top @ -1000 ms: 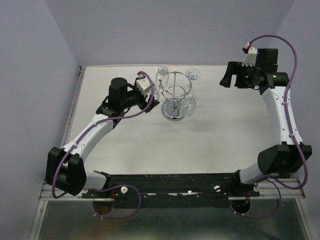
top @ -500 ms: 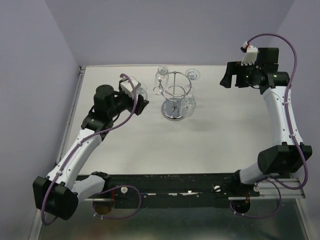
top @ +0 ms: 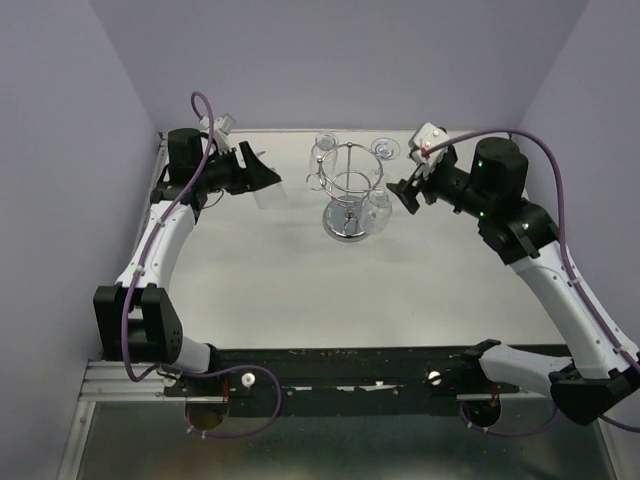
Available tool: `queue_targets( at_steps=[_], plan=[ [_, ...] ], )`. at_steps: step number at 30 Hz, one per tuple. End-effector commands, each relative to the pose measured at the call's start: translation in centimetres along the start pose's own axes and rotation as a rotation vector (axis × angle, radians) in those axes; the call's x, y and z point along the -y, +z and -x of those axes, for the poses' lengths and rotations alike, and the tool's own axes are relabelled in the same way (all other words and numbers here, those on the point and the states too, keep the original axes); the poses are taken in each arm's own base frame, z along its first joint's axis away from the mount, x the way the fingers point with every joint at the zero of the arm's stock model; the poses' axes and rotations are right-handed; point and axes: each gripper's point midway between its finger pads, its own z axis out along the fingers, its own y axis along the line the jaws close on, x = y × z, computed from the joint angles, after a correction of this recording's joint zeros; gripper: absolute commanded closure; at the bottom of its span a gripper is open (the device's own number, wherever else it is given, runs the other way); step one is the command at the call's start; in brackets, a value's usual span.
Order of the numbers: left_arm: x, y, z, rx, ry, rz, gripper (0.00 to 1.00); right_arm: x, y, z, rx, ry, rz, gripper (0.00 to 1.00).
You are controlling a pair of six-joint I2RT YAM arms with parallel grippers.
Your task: Take the wine glass off the wine glass rack
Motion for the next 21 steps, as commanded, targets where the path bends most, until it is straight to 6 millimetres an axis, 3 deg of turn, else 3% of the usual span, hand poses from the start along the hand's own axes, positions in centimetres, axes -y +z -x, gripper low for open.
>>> queue_targets(
  at_steps=[1,7,10,12,15,21],
  plan=[
    [3.2,0.4,-2.4,-0.173,-0.314,-0.234,1.00,-2.5,0.6,3.1,0.153,-0.259,0.000,0.14],
    [1.7,1.7,-5.9,-0.257,-0.582,-0.291,1.00,-12.0,3.5,1.3,0.151,-0.357,0.241,0.22],
    [0.9,2.0,-7.6,-0.275,-0.753,-0.328,1.00,-15.9,4.9,0.0,0.114,-0.349,0.323,0.27],
    [-0.6,1.7,-8.0,-0.253,-0.873,-0.305,1.00,-17.4,6.0,-0.8,0.081,-0.333,0.329,0.30],
    [-2.1,1.4,-9.2,-0.263,-0.996,-0.261,1.00,-17.9,7.9,-1.9,0.013,-0.259,0.281,0.33],
    [-2.3,0.1,-10.7,-0.270,-1.236,-0.213,1.00,-21.1,9.7,-3.4,-0.026,-0.197,0.352,0.36]
  ],
)
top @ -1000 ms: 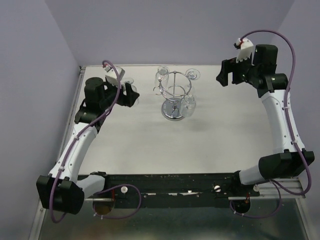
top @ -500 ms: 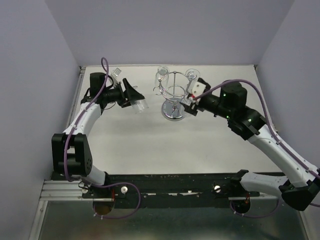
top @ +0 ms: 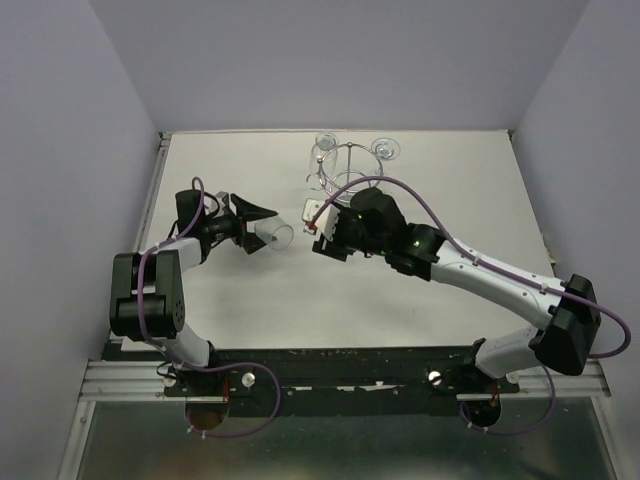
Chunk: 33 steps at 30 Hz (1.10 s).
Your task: Take the wine glass off the wine glass rack
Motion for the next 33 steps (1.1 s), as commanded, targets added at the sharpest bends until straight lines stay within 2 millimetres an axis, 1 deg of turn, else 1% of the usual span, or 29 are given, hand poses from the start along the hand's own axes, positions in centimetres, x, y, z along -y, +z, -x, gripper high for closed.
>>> queue_targets(
  at_steps=[1,2,6,8,10,15,21,22,26,28,30,33],
  plan=[
    [1.7,-1.2,-2.0,-0.031,-0.154,-0.058,1.00,-0.5,1.2,1.3,0.030,0.064,-0.008,0.36],
    [1.1,-1.3,-2.2,-0.028,-0.180,-0.040,1.00,-0.8,1.4,1.5,0.035,0.077,0.003,0.36],
    [0.3,-1.7,-3.1,-0.019,-0.194,-0.011,1.00,-2.4,2.4,2.4,0.059,0.102,0.060,0.37],
    [0.1,-1.8,-3.5,-0.023,-0.220,0.005,1.00,-3.0,3.4,2.8,0.063,0.100,0.069,0.39],
    [0.1,-1.9,-3.7,-0.032,-0.241,0.011,1.00,-3.2,4.6,3.2,0.066,0.106,0.051,0.41],
    [0.6,-2.3,-4.3,-0.042,-0.232,0.007,1.00,-2.5,7.1,3.3,0.055,0.156,0.003,0.43],
    [0.2,-2.5,-4.8,-0.037,-0.256,0.024,1.00,-1.8,9.2,3.9,0.059,0.170,-0.019,0.48],
    [0.1,-2.5,-4.8,-0.036,-0.259,0.025,1.00,-1.3,9.4,3.9,0.056,0.173,-0.048,0.50],
    [0.0,-2.4,-4.7,-0.038,-0.268,0.030,1.00,-0.6,10.0,3.9,0.055,0.174,-0.083,0.53],
    [0.0,-2.4,-4.7,-0.040,-0.269,0.033,1.00,-0.6,10.3,3.7,0.051,0.167,-0.087,0.54],
    [0.0,-2.3,-4.6,-0.042,-0.273,0.035,1.00,-0.8,10.5,3.5,0.049,0.162,-0.083,0.58],
    [-0.3,-2.2,-4.5,-0.042,-0.283,0.042,1.00,-1.0,10.6,3.2,0.045,0.163,-0.078,0.75]
  ],
)
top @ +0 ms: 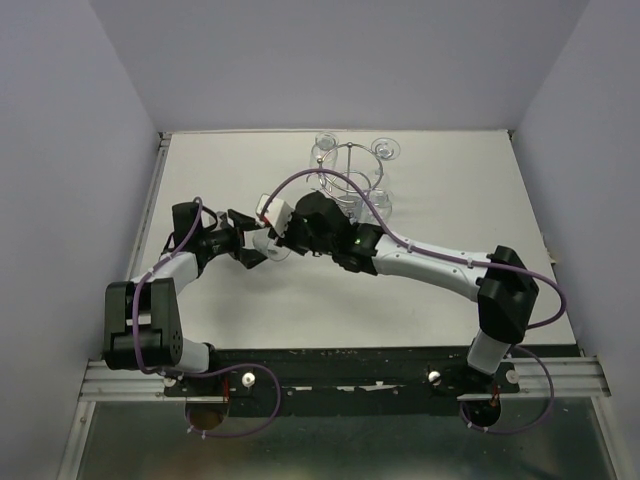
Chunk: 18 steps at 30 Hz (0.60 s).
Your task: Take the wine glass off the wine glass rack
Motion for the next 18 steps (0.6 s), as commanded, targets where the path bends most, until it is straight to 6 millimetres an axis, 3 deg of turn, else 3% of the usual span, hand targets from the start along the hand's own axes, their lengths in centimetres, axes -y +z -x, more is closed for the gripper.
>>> queue_targets(
  at_steps=[1,2,3,5,6,10,11,12,18],
  plan=[
    [0.2,-0.1,-0.8,-0.041,-0.031,0.009,1.00,0.9,0.6,1.1,0.039,0.004,-0.050,0.79],
    [0.0,-0.1,-0.7,-0.038,-0.037,0.015,1.00,0.8,0.7,1.0,0.040,0.004,-0.044,0.85],
    [-0.3,0.0,-0.6,-0.034,-0.045,0.022,0.93,0.7,0.7,0.9,0.039,0.006,-0.042,0.89],
    [-0.9,0.1,-0.2,-0.017,-0.043,0.043,0.65,0.8,0.8,0.8,0.036,0.004,-0.046,0.97],
    [-1.2,0.2,0.0,-0.010,-0.047,0.048,0.61,0.9,0.8,0.9,0.036,0.001,-0.049,0.99],
    [-1.7,0.3,0.7,0.016,-0.057,0.058,0.32,1.0,1.2,0.7,0.028,-0.011,-0.057,0.99],
    [-1.8,0.3,0.8,0.022,-0.060,0.058,0.23,1.1,1.3,0.6,0.026,-0.010,-0.059,0.99],
    [-1.7,0.3,1.0,0.029,-0.057,0.056,0.01,1.3,1.3,0.4,0.022,-0.009,-0.065,0.99],
    [-2.1,-0.2,1.9,0.057,-0.072,0.061,0.01,2.1,0.6,-1.1,-0.021,-0.012,-0.064,0.99]
  ],
)
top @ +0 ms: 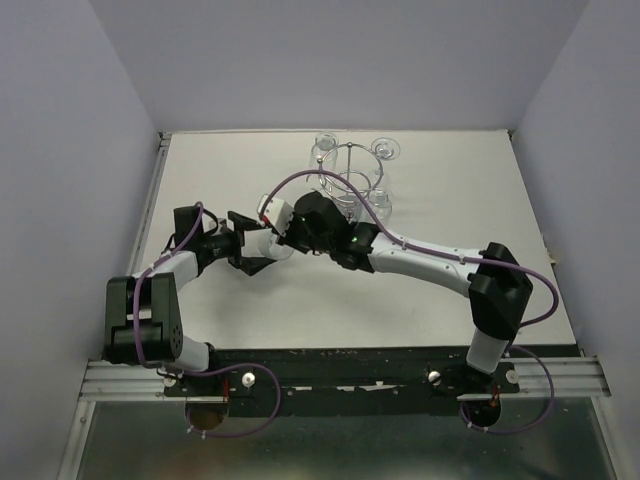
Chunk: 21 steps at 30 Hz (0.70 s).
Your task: Take the wine glass off the wine glass rack
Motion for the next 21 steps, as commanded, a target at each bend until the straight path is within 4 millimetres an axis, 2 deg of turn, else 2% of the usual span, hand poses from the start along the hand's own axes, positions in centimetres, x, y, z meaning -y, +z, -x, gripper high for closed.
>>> queue_targets(
  at_steps=[1,6,10,13,17,21],
  plan=[
    [-0.3,-0.4,1.0,0.030,-0.020,0.007,0.01,1.4,-0.7,0.6,0.021,0.001,-0.037,0.99],
    [-0.6,-0.5,2.1,0.051,-0.023,0.018,0.01,1.0,-2.5,-0.7,-0.015,-0.047,0.018,0.99],
    [-0.2,-1.0,4.3,0.117,0.020,0.004,0.01,-0.2,-4.7,-2.5,-0.032,-0.116,0.121,0.99],
    [1.1,-1.5,6.2,0.178,0.144,0.004,0.01,-0.5,-6.9,-4.8,-0.088,-0.146,0.177,0.99],
    [1.7,-2.2,8.4,0.268,0.331,0.158,0.01,0.5,-9.8,-7.9,-0.156,-0.180,0.172,0.99],
    [2.6,-2.5,10.1,0.280,0.441,0.226,0.01,0.9,-13.1,-9.9,-0.202,-0.199,0.178,0.99]
  ],
)
